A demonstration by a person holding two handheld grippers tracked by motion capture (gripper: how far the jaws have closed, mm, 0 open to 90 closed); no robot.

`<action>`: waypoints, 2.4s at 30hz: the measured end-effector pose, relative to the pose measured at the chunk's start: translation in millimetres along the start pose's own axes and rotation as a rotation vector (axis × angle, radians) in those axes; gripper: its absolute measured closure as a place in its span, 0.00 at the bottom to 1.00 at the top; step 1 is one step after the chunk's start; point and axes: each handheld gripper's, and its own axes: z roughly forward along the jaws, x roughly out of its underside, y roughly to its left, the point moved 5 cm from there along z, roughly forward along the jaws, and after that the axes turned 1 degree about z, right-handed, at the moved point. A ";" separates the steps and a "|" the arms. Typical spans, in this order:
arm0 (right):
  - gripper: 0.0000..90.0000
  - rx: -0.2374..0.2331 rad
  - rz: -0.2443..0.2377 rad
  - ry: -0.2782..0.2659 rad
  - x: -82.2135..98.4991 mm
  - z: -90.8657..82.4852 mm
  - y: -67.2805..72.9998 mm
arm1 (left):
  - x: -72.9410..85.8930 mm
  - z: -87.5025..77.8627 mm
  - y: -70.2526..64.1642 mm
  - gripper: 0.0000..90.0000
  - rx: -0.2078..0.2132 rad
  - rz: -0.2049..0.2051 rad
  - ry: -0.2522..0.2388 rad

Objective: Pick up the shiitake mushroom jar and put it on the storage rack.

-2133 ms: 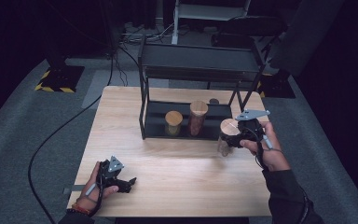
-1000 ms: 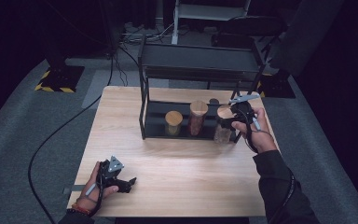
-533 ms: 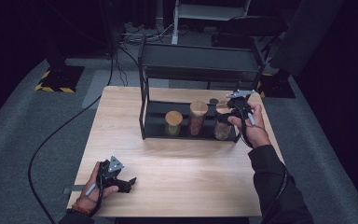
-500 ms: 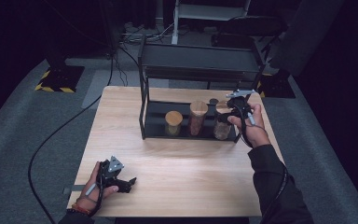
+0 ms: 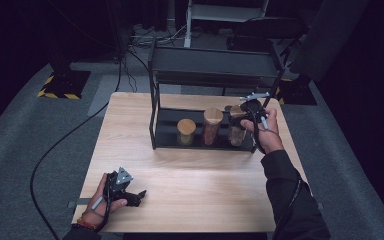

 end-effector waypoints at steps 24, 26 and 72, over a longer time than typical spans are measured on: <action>0.27 0.020 0.063 -0.025 13.2 23.6 -3.2 | 0.0 0.0 0.0 0.00 0.000 0.000 0.000; 0.27 0.021 0.058 -0.027 13.8 23.8 -3.1 | 0.0 0.0 0.0 0.00 0.000 0.000 0.000; 0.05 0.052 0.056 -0.007 21.1 24.3 -6.5 | 0.0 0.0 0.0 0.00 0.000 0.000 0.000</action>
